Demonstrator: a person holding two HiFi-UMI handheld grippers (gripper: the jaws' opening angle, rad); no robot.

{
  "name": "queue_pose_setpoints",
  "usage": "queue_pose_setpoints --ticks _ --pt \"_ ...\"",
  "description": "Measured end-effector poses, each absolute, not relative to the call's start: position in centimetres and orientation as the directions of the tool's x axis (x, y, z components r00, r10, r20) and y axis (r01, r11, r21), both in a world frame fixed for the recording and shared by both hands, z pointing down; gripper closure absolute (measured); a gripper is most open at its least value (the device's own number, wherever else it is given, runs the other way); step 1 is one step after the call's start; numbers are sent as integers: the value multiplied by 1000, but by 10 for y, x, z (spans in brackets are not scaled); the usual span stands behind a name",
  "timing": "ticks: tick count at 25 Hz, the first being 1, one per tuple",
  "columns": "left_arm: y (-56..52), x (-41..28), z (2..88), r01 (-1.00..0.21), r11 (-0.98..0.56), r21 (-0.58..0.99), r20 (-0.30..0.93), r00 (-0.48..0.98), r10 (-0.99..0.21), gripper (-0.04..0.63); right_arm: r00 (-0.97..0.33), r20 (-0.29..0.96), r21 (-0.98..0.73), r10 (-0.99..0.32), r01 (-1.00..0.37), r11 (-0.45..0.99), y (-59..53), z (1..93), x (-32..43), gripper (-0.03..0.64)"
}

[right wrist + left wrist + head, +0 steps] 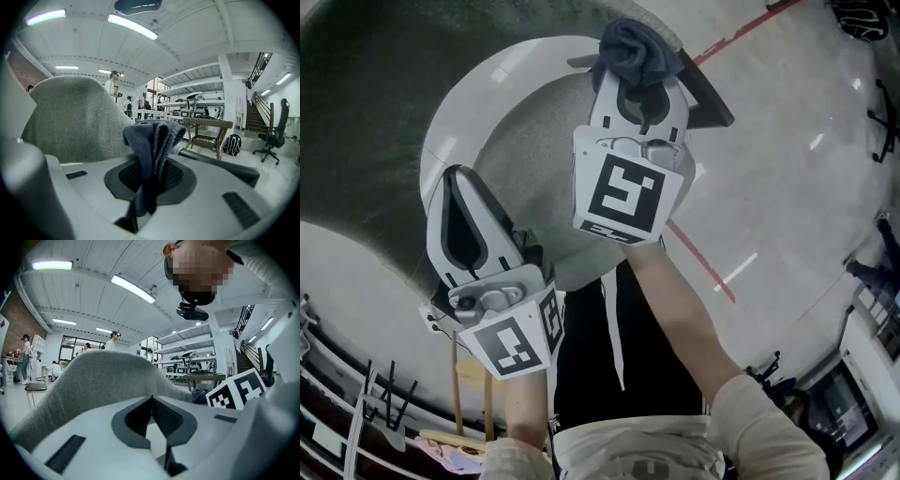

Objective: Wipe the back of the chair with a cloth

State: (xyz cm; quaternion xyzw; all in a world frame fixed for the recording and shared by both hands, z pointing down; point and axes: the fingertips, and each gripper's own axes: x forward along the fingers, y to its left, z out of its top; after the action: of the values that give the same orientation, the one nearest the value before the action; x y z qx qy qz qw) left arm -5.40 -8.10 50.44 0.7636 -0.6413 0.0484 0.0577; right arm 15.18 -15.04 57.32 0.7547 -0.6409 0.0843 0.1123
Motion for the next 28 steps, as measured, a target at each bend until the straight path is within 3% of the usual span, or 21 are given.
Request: queue_pose_setpoints --ticks 8,17,23,28 --pt "-93 -63 448 -995 -94 34 55 96 -994 580 47 142 56 -989 -998 -39 -172 484 115 560" --pt "-97 -101 270 -999 28 34 -101 -31 -994 580 -182 -21 13 -983 -983 182 -184 270 45 558" --pt "-39 -118 174 -1000 13 1 -72 -13 -997 580 -484 4 69 -875 -873 483 -116 156 -17 558" --pt "8 -154 140 -990 134 -40 -89 -130 -987 580 -627 26 64 -779 -776 627 -61 128 -31 558"
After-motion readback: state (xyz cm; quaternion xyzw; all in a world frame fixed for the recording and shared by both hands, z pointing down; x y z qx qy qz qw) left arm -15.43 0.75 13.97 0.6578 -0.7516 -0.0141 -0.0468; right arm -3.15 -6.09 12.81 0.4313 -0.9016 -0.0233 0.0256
